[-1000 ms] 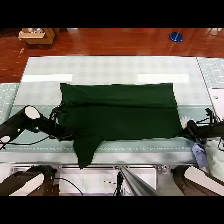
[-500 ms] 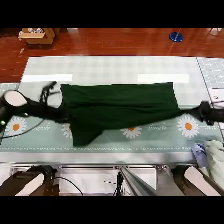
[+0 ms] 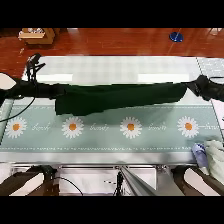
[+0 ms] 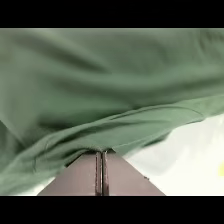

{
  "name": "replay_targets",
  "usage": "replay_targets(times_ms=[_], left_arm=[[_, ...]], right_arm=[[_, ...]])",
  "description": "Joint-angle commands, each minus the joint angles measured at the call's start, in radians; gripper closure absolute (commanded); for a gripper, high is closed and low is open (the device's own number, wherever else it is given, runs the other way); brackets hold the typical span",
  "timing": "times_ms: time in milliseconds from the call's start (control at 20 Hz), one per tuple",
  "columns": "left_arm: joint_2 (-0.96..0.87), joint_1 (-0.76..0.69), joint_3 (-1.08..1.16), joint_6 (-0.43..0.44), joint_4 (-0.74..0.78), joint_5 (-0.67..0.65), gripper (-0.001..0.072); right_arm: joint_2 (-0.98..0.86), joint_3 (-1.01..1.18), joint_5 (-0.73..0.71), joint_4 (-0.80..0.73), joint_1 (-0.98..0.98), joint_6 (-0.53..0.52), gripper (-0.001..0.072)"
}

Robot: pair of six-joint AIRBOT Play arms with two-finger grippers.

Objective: Fold the shirts.

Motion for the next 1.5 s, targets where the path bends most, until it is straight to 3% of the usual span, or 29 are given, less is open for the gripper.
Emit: replay_targets(times_ms=[0,350,550,600,700,800,900,1000,1200,1350,1450], left_arm=[[-0.123,0.026,0.069,0.063,-0.045,0.082,0.0687],[-0.447,0.026,0.337,0.09,-0.082,0.011,0.0686],[-0.559,0.026,0.367,0.09,-0.082,-0.021,0.0684],[-0.571,0.029,0.369,0.09,-0.081,-0.034,0.0638],[-0.565,0.054,0.373,0.09,-0.078,-0.058,0.0283],[-0.543,0.113,0.413,0.086,-0.057,-0.127,0.0281],[-0.504,0.185,0.449,0.086,-0.034,-0.195,0.0281],[-0.461,0.244,0.455,0.086,-0.037,-0.233,0.0281],[-0.431,0.263,0.455,0.086,-0.038,-0.3,0.0281],[-0.431,0.242,0.455,0.087,-0.037,-0.311,0.0281],[-0.431,0.23,0.455,0.086,-0.037,-0.311,0.0282]], right_arm=[[-0.134,0.103,-0.092,-0.002,0.062,0.013,0.0688],[-0.344,0.158,-0.216,-0.039,0.155,0.012,0.0688],[-0.387,0.158,-0.219,-0.108,0.161,0.048,0.0686],[-0.388,0.159,-0.218,-0.107,0.161,0.047,0.0671],[-0.376,0.178,-0.192,-0.102,0.143,0.034,0.039],[-0.347,0.238,-0.103,-0.182,0.096,0.006,0.0355],[-0.312,0.301,-0.01,-0.393,0.039,0.118,0.0355],[-0.303,0.333,0.103,-0.526,-0.014,0.195,0.0198],[-0.381,0.333,0.264,-0.465,-0.058,0.171,0.0172],[-0.475,0.333,0.274,-0.248,-0.047,0.145,0.0171],[-0.525,0.333,0.243,-0.193,-0.016,0.136,0.0173]])
